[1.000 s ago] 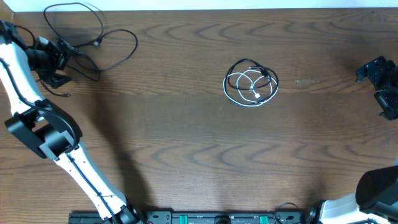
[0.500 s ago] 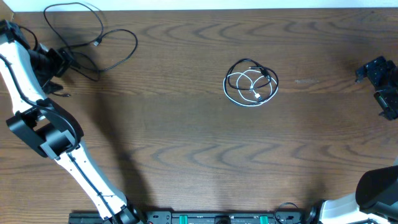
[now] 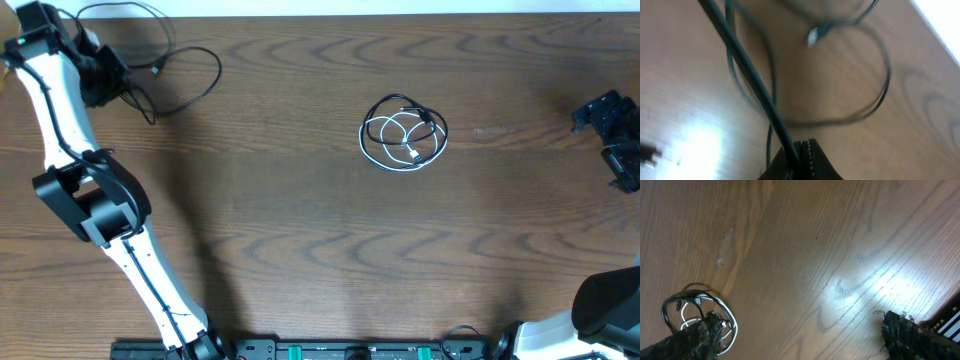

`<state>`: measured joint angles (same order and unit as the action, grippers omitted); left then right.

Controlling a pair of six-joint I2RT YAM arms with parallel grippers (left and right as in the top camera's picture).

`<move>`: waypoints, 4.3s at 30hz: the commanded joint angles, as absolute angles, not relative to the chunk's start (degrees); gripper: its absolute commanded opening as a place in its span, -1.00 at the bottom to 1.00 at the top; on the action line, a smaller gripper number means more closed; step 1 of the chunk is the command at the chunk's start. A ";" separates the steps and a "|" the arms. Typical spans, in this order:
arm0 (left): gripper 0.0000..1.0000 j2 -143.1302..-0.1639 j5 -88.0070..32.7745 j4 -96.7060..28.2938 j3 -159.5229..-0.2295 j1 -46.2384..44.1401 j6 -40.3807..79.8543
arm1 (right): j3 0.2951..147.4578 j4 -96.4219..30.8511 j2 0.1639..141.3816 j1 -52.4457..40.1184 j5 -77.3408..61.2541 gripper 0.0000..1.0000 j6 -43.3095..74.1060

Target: Untangle cables

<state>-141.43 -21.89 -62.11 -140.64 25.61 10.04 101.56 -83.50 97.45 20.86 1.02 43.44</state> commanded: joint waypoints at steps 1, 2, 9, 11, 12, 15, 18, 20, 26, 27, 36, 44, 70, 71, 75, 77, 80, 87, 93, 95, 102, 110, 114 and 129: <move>-0.85 -137.49 -20.95 -56.69 -144.14 26.74 14.98 | 101.54 -83.57 97.41 20.80 1.32 0.99 44.10; -0.85 -136.20 -20.99 -53.74 -144.86 26.98 18.35 | 101.54 -83.57 97.41 20.80 1.32 0.98 44.10; -0.86 -129.38 -30.15 -30.09 -145.10 27.22 26.48 | 101.54 -83.57 97.41 20.80 1.32 0.99 44.10; -0.85 -129.38 -36.51 -25.80 -145.03 26.44 24.91 | 101.54 -83.57 97.41 20.80 1.32 0.98 44.10; -0.85 -129.58 -36.69 -26.46 -144.86 25.96 22.50 | 101.54 -83.57 97.41 20.80 1.32 0.98 44.10; -0.80 -130.52 -33.12 -33.43 -144.00 24.14 11.73 | 101.54 -83.57 97.41 20.80 1.32 0.99 44.10; 0.30 -132.60 -21.21 -41.89 -142.93 22.61 10.96 | 101.54 -83.57 97.41 20.80 1.32 0.98 44.10; 0.74 -134.37 -15.66 -45.95 -141.64 22.13 10.96 | 101.54 -83.57 97.41 20.80 1.32 0.98 44.10; 0.91 -139.04 -14.94 -54.33 -140.51 22.15 10.96 | 101.54 -83.57 97.41 20.80 1.32 0.98 44.10; 0.92 -139.11 -14.98 -55.11 -140.51 22.15 10.96 | 101.54 -83.57 97.41 20.80 1.32 0.98 44.10; 0.95 -132.99 -29.19 -55.40 -140.59 22.41 11.00 | 101.54 -83.57 97.41 20.80 1.32 0.98 44.10; 0.95 -126.98 -54.41 -57.17 -140.57 21.61 11.68 | 101.54 -83.57 97.41 20.80 1.32 0.99 44.10; 0.95 -132.94 -11.29 -76.97 -139.65 -26.63 -3.18 | 101.54 -83.57 97.41 20.80 1.32 0.99 44.10; 0.95 -133.88 -11.29 -76.55 -139.65 -27.51 -3.16 | 101.54 -83.57 97.41 20.80 1.32 0.99 44.10; 0.95 -138.34 -14.35 -76.14 -139.65 -31.64 -3.01 | 101.54 -83.57 97.41 20.80 1.32 0.99 44.10; 0.95 -139.59 -16.12 -75.68 -139.65 -33.23 -3.51 | 101.54 -83.57 97.41 20.80 1.32 0.99 44.10; 0.95 -140.92 -16.49 -74.67 -139.65 -35.38 -4.75 | 101.54 -83.57 97.41 20.80 1.32 0.99 44.10; 0.95 -142.12 -13.91 -70.30 -139.63 -39.57 -8.36 | 101.54 -83.57 97.41 20.80 1.32 0.99 44.10; 0.95 -143.59 -9.56 -63.05 -139.61 -40.03 -8.36 | 101.54 -83.57 97.41 20.80 1.32 0.99 44.10; 0.95 -144.33 -9.56 -62.02 -139.59 -39.88 -8.36 | 101.54 -83.57 97.41 20.80 1.34 0.98 44.10; 0.94 -147.81 -9.82 -60.73 -139.57 -40.01 -8.29 | 101.54 -83.57 97.41 20.80 1.32 0.99 44.10; 0.37 -149.12 -9.82 -60.75 -139.55 -40.10 -7.44 | 101.54 -83.57 97.41 20.80 1.32 0.99 44.10; -0.24 -149.12 -9.80 -60.75 -139.55 -40.10 -7.44 | 101.54 -83.57 97.41 20.80 1.32 0.99 44.10; -0.85 -145.60 -9.78 -61.30 -140.77 -40.10 -6.94 | 101.54 -83.57 97.41 20.80 1.32 0.98 44.10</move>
